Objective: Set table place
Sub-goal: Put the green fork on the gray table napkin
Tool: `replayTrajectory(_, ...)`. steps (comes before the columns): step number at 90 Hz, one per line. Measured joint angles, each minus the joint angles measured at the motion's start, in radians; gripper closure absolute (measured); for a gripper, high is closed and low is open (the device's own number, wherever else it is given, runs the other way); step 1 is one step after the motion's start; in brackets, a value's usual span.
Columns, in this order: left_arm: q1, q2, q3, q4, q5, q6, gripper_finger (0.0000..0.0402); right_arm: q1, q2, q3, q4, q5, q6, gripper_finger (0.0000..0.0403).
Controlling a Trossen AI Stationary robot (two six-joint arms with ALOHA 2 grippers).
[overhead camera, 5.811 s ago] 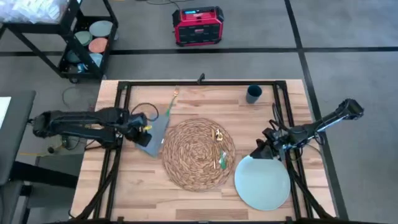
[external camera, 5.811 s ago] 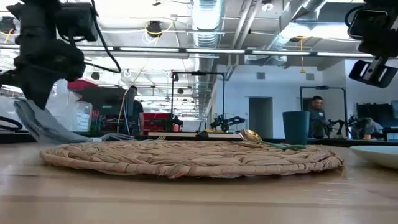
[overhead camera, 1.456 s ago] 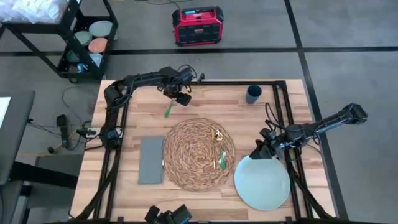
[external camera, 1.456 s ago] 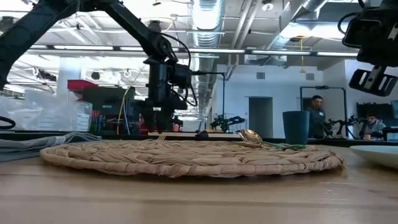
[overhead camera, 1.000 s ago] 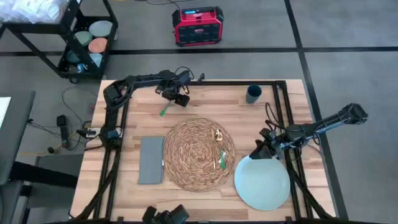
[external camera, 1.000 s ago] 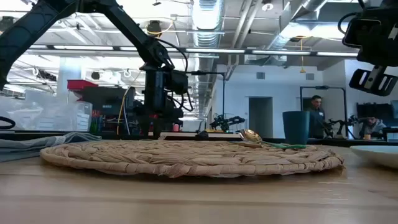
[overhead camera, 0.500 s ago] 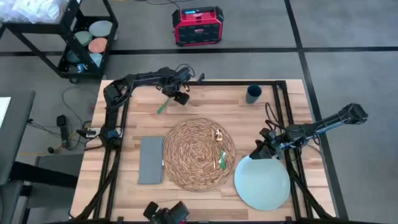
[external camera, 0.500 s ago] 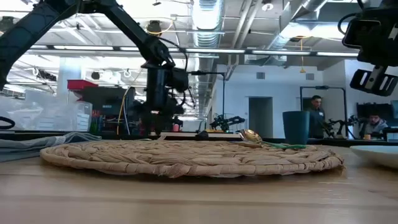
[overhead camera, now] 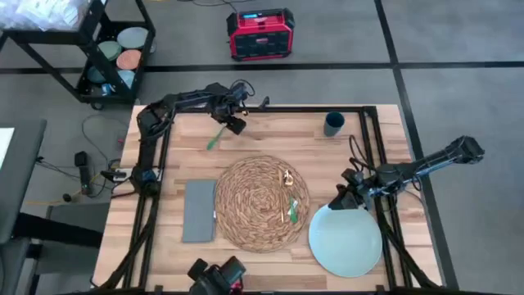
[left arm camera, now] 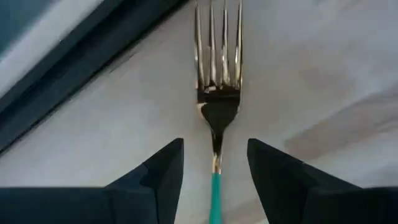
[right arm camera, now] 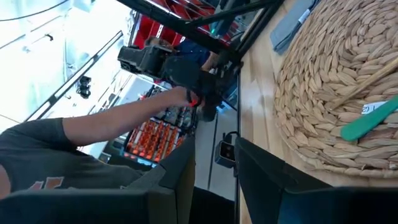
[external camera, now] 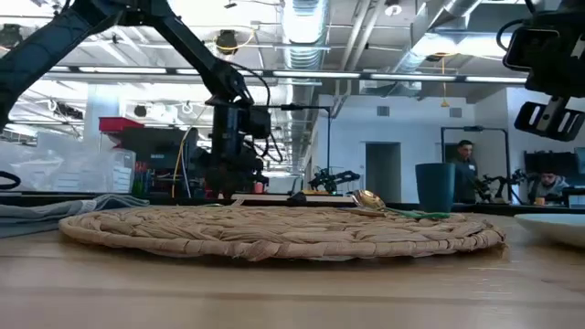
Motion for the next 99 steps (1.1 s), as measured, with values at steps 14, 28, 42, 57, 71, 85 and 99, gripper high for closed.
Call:
replayTrajectory(14, -0.013, 0.037, 0.006, -0.007, 0.038, 0.003, 0.0240, 0.000, 0.000, 0.000, 0.000, 0.000, 0.011, 0.0300)
replayTrajectory(28, -0.026, 0.050, 0.005, -0.027, 0.043, 0.020, 0.0282, 0.000, 0.000, 0.000, -0.005, 0.000, 0.011, 0.0300)
replayTrajectory(42, -0.028, 0.047, 0.005, -0.034, 0.063, 0.043, 0.0387, 0.000, 0.000, 0.000, -0.008, 0.000, 0.011, 0.0300)
replayTrajectory(57, -0.032, 0.049, 0.024, -0.082, 0.061, 0.040, 0.0397, 0.000, 0.000, 0.000, -0.008, 0.000, 0.011, 0.0300)
replayTrajectory(71, -0.054, 0.017, 0.029, -0.217, 0.051, 0.050, 0.0399, 0.000, 0.000, 0.000, -0.008, 0.000, 0.011, 0.0300)
replayTrajectory(85, -0.095, -0.086, 0.010, -0.322, 0.001, 0.003, 0.0400, 0.000, 0.000, 0.000, -0.011, 0.000, -0.005, 0.0300)
replayTrajectory(99, -0.169, -0.256, -0.082, -0.303, -0.027, -0.131, 0.0401, 0.000, 0.000, 0.000, -0.015, -0.012, -0.008, 0.0300)
